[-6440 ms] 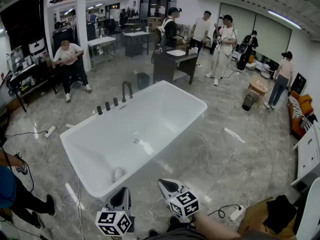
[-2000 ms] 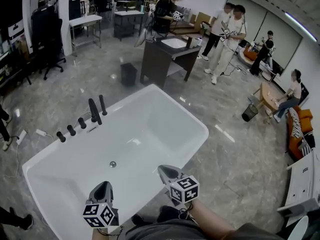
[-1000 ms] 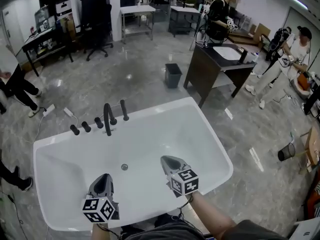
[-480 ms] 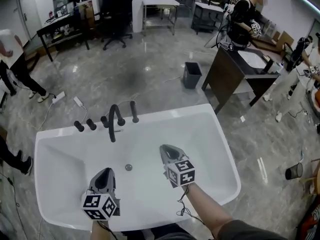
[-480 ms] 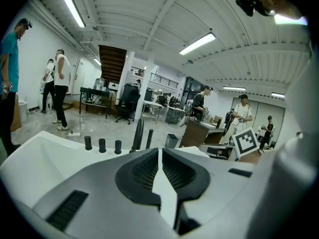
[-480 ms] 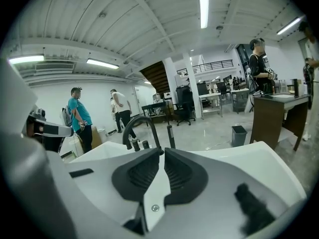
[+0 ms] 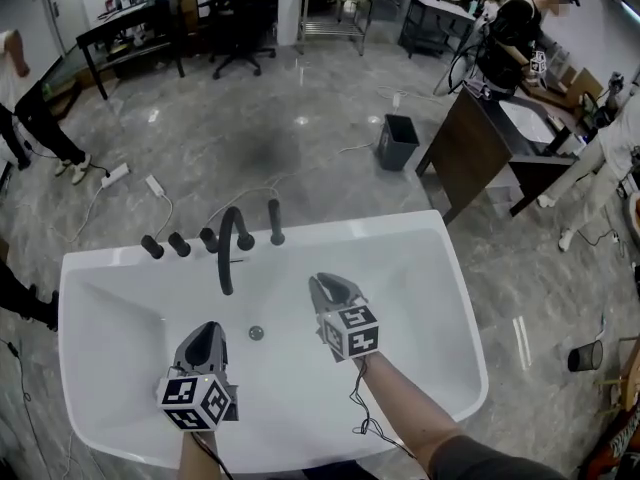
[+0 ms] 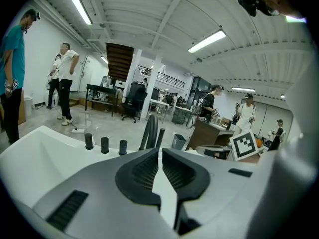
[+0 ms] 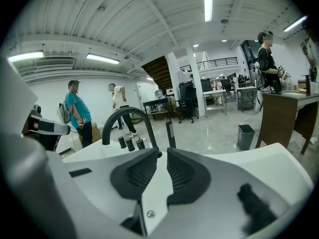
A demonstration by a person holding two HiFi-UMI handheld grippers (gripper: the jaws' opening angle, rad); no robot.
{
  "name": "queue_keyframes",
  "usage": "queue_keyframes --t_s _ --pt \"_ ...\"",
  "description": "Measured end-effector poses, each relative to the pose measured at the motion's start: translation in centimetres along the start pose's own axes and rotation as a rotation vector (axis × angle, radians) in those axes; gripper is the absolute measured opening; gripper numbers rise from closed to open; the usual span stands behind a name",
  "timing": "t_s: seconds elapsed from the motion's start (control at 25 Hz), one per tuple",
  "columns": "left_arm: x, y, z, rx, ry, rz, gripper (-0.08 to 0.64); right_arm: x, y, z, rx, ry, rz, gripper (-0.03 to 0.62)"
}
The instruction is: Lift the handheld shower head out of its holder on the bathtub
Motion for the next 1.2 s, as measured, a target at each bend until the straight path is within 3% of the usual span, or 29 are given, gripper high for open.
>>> queue_keyframes --t_s 0.04,0.08,0.16,0.52,0.76,0.88,1.2 --pt "0.0 0.3 -0.6 0.004 0.003 -0.005 0.034 -0.1 -0.2 -0.9 0.000 -0.002 -0.004 0.063" --pt "-0.1 0.6 -1.2 0.009 0.006 -0.009 0.034 -0.2 -0.4 -1.8 -0.002 -0.004 -0.008 0.140" --pt "-0.4 1.3 -2.3 0.017 0.015 -0.019 0.034 -0.5 -1.0 -3.5 -0.018 -0.001 -0.005 0.173" --pt "-0.9 4.3 -4.8 0.042 0.008 -0.014 0.034 -2.4 -2.5 -10.4 -0.047 0.014 -0.003 0.224" --pt "-1.4 6.0 -6.4 0.083 -0.004 -0.037 0.034 -3.1 -2.5 -15.4 -0.019 0.020 0.064 0.229" --pt "-1.5 6.4 -6.8 0.083 -0.011 -0.022 0.034 -3.3 -3.4 -17.6 -0.070 0.018 0.129 0.227" --pt "-1.7 8.5 -8.0 0.105 -0.043 0.067 0.034 -3.8 -4.2 -20.9 -0.081 0.001 0.125 0.227"
Point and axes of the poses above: the fingertips, and each gripper's own axes: z backward along the fingers, y to its left, x out of its top, the point moved 3 cm from there along z, backward along the fingers, and after that the axes turned 7 degrees about z, right-handed, at the moved point
